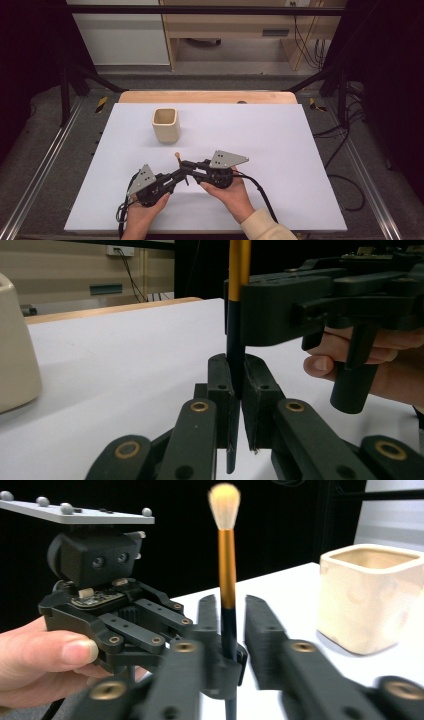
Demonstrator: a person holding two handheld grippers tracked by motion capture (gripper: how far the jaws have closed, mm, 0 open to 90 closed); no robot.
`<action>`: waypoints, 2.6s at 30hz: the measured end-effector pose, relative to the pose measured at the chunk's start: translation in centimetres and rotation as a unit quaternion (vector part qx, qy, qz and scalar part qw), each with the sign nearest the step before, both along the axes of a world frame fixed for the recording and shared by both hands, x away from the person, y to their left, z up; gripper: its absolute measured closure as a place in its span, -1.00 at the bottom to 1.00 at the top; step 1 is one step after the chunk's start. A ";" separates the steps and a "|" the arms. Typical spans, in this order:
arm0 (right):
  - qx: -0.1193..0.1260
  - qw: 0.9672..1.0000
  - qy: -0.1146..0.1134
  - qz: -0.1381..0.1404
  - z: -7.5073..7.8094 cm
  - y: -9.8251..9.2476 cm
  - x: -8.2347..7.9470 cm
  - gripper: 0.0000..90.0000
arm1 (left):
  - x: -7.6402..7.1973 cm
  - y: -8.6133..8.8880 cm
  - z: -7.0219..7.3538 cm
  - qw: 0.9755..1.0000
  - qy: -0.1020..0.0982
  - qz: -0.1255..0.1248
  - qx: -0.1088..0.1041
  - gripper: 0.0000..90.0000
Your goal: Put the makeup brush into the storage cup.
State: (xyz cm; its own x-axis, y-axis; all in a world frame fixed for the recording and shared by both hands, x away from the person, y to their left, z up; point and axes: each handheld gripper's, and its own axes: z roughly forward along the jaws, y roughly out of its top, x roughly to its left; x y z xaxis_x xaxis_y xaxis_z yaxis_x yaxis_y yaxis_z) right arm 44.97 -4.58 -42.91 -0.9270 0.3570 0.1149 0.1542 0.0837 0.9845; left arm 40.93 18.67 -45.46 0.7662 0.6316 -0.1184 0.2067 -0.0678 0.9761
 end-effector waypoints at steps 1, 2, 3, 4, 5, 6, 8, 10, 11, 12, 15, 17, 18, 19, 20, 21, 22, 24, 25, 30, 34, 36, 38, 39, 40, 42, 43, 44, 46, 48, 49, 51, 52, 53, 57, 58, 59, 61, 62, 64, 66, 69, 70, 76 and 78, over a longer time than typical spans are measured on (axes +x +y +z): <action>0.000 1.000 0.005 -0.003 0.0 0.0 0.0 0.49 | 0.0 0.1 0.0 1.000 0.000 0.002 0.000 0.84; -0.005 1.000 0.006 -0.007 0.1 -0.1 0.0 0.30 | 0.0 0.2 0.0 1.000 0.000 0.003 0.000 0.84; -0.005 1.000 0.006 -0.007 0.1 -0.1 0.0 0.30 | 0.1 0.2 0.0 1.000 0.000 0.006 0.000 0.84; -0.008 1.000 0.008 -0.012 0.1 -0.1 0.0 0.22 | 0.1 0.3 0.0 1.000 0.000 0.007 0.001 0.84; -0.008 1.000 0.006 -0.016 0.1 -0.2 0.1 0.18 | 0.1 0.4 0.0 1.000 0.000 0.009 0.002 0.84; -0.010 1.000 0.008 -0.019 0.1 -0.2 0.1 0.12 | 0.1 0.4 0.0 1.000 0.000 0.010 0.002 0.84; -0.013 1.000 0.011 -0.024 0.2 -0.3 0.2 -0.03 | 0.1 0.4 0.0 1.000 -0.001 0.013 0.000 0.84; -0.017 0.999 0.015 -0.029 0.2 -0.3 0.3 -0.22 | 0.1 0.4 0.0 1.000 -0.004 0.016 0.007 0.84; -0.017 0.999 0.016 -0.034 0.2 -0.3 0.3 -0.28 | 0.1 0.4 0.0 1.000 -0.004 0.018 0.006 0.84; -0.021 0.999 0.015 -0.038 0.2 -0.4 0.2 -0.32 | 0.1 0.5 0.0 1.000 -0.004 0.021 0.006 0.84; -0.025 0.999 0.014 -0.046 0.3 -0.6 0.3 -0.45 | 0.1 0.6 0.0 1.000 -0.007 0.026 0.007 0.84; -0.024 0.998 0.017 -0.050 0.4 -0.7 0.4 -0.50 | 0.1 0.7 0.0 1.000 -0.008 0.029 0.007 0.84; -0.023 0.998 0.018 -0.052 0.5 -0.8 0.4 -0.53 | 0.1 0.7 0.0 0.999 -0.009 0.030 0.008 0.84; -0.022 0.998 0.018 -0.054 0.5 -0.9 0.5 -0.55 | 0.1 0.8 0.0 0.999 -0.009 0.031 0.008 0.84; -0.021 0.998 0.020 -0.055 0.5 -1.0 0.5 -0.59 | 0.1 0.8 0.0 0.999 -0.010 0.032 0.008 0.84; -0.021 0.998 0.024 -0.058 0.5 -1.1 0.6 -0.65 | 0.1 0.8 0.0 0.999 -0.010 0.032 0.008 0.84; -0.020 0.997 0.031 -0.061 0.5 -1.1 0.7 -0.68 | 0.1 0.8 0.0 0.999 -0.011 0.033 0.008 0.84; -0.024 0.997 0.034 -0.065 0.4 -1.3 0.8 -0.75 | 0.1 0.9 0.1 0.999 -0.011 0.035 0.007 0.84; -0.032 0.996 0.036 -0.069 0.3 -1.4 0.9 -0.79 | 0.1 0.9 0.1 0.999 -0.012 0.035 0.008 0.84; -0.048 0.995 0.033 -0.076 0.3 -1.7 1.0 -0.85 | 0.1 1.0 0.1 0.999 -0.015 0.039 0.010 0.84; -0.056 0.994 0.034 -0.086 0.3 -2.0 1.2 -0.85 | 0.1 1.0 0.2 0.999 -0.017 0.041 0.011 0.84; -0.063 0.993 0.035 -0.092 0.3 -2.1 1.3 -0.85 | 0.1 1.1 0.2 0.999 -0.018 0.041 0.015 0.84; -0.070 0.992 0.034 -0.099 0.3 -2.2 1.4 -0.85 | 0.2 1.2 0.2 0.999 -0.019 0.043 0.016 0.84; -0.074 0.992 0.033 -0.100 0.3 -2.3 1.5 -0.85 | 0.2 1.2 0.2 0.999 -0.019 0.043 0.015 0.84; -0.077 0.991 0.034 -0.103 0.3 -2.3 1.5 -0.85 | 0.2 1.2 0.2 0.999 -0.019 0.045 0.013 0.84; -0.082 0.990 0.031 -0.108 0.3 -2.3 1.5 -0.85 | 0.1 1.3 0.3 0.999 -0.020 0.045 0.017 0.84; -0.085 0.990 0.030 -0.110 0.3 -2.4 1.5 -0.85 | 0.1 1.3 0.3 0.999 -0.021 0.046 0.018 0.84; -0.087 0.989 0.029 -0.113 0.3 -2.4 1.5 -0.85 | 0.1 1.4 0.3 0.999 -0.021 0.047 0.018 0.84; -0.092 0.988 0.029 -0.117 0.3 -2.5 1.5 -0.85 | 0.1 1.3 0.3 0.998 -0.022 0.049 0.014 0.84; -0.096 0.987 0.028 -0.123 0.2 -2.6 1.6 -0.85 | 0.2 1.5 0.3 0.998 -0.023 0.049 0.016 0.84; -0.098 0.987 0.029 -0.126 0.2 -2.7 1.6 -0.85 | 0.1 1.5 0.4 0.998 -0.022 0.050 0.016 0.84; -0.102 0.986 0.027 -0.130 0.2 -2.8 1.6 -0.85 | 0.1 1.6 0.4 0.998 -0.024 0.052 0.013 0.84; -0.103 0.985 0.026 -0.133 0.2 -2.9 1.6 -0.85 | 0.1 1.7 0.5 0.998 -0.024 0.052 0.013 0.84; -0.106 0.985 0.024 -0.135 0.2 -3.0 1.6 -0.85 | 0.1 1.8 0.5 0.998 -0.024 0.054 0.013 0.84; -0.114 0.983 0.019 -0.144 0.2 -3.5 1.6 -0.85 | 0.2 2.1 0.6 0.998 -0.026 0.059 0.009 0.84; -0.117 0.982 0.018 -0.147 0.2 -3.7 1.7 -0.85 | 0.2 2.2 0.6 0.998 -0.025 0.060 0.011 0.84; -0.122 0.981 0.016 -0.152 0.3 -3.8 1.7 -0.85 | 0.2 2.3 0.6 0.998 -0.025 0.061 0.011 0.84; -0.129 0.979 0.012 -0.159 0.3 -4.0 1.7 -0.85 | 0.3 2.4 0.6 0.998 -0.025 0.060 0.006 0.84; -0.129 0.979 0.012 -0.160 0.3 -4.1 1.7 -0.85 | 0.3 2.4 0.7 0.998 -0.026 0.060 0.007 0.84; -0.130 0.978 0.010 -0.164 0.3 -4.4 1.8 -0.85 | 0.2 2.6 0.8 0.998 -0.028 0.060 0.008 0.84; -0.130 0.977 0.012 -0.168 0.3 -4.6 1.8 -0.85 | 0.2 2.7 0.8 0.998 -0.029 0.062 0.008 0.84; -0.130 0.976 0.012 -0.174 0.3 -5.1 1.8 -0.85 | 0.3 3.0 0.9 0.997 -0.030 0.067 0.008 0.84; -0.131 0.976 0.010 -0.176 0.2 -5.4 1.8 -0.85 | 0.3 3.0 0.9 0.997 -0.029 0.069 0.005 0.84; -0.122 0.973 0.016 -0.195 0.3 -7.0 1.9 -0.85 | 0.4 3.7 1.0 0.997 -0.028 0.077 0.001 0.84; -0.116 0.972 0.018 -0.204 0.4 -7.6 2.0 -0.85 | 0.4 3.9 1.0 0.996 -0.028 0.079 0.000 0.84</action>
State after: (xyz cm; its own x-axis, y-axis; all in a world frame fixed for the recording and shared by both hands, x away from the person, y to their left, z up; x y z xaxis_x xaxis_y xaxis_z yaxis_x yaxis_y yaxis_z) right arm 46.98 -12.21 -42.53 -0.7004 0.7135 0.0169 0.2548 0.2278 0.9398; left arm 41.38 22.53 -44.45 0.6621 0.7453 -0.0780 0.1591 -0.0381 0.9865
